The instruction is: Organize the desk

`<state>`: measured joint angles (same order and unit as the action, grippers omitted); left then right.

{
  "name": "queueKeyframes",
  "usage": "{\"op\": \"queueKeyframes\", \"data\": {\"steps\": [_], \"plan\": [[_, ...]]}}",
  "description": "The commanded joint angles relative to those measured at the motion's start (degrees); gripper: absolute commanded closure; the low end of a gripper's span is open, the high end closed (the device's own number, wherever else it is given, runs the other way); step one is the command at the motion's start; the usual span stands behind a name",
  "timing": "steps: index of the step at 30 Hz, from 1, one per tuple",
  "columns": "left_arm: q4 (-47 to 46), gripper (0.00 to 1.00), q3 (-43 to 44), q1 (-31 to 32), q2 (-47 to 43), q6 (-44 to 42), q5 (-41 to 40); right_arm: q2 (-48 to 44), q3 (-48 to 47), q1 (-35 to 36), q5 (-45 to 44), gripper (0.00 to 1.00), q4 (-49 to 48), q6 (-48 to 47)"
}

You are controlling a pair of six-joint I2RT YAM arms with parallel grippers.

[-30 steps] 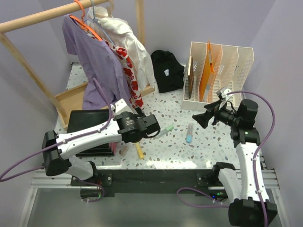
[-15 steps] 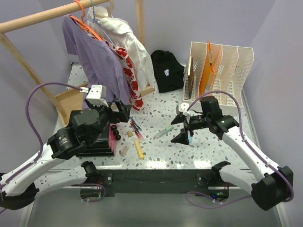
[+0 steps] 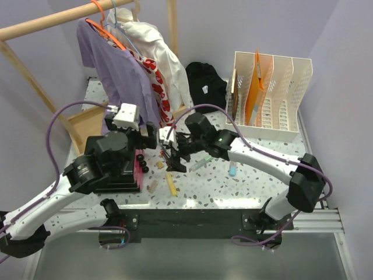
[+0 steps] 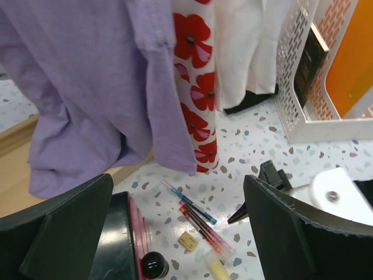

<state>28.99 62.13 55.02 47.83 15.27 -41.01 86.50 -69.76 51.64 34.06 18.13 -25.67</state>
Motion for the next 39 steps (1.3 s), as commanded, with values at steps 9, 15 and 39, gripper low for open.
{"op": "queueKeyframes", "data": {"steps": [9,15,39], "plan": [[-0.43,0.00,-4.47,-0.36,-14.17,4.24,-10.84,11.93,-8.20,3.64,-6.11,0.15,-15.41,31.29],[2.21,0.00,-4.82,-0.27,-15.66,5.65,-10.58,17.47,-13.12,4.26,-5.94,0.23,-13.91,33.40],[3.97,0.00,-7.20,-0.36,-18.48,8.99,-9.26,22.93,-18.23,5.76,-3.04,0.79,-12.42,33.14]]}}
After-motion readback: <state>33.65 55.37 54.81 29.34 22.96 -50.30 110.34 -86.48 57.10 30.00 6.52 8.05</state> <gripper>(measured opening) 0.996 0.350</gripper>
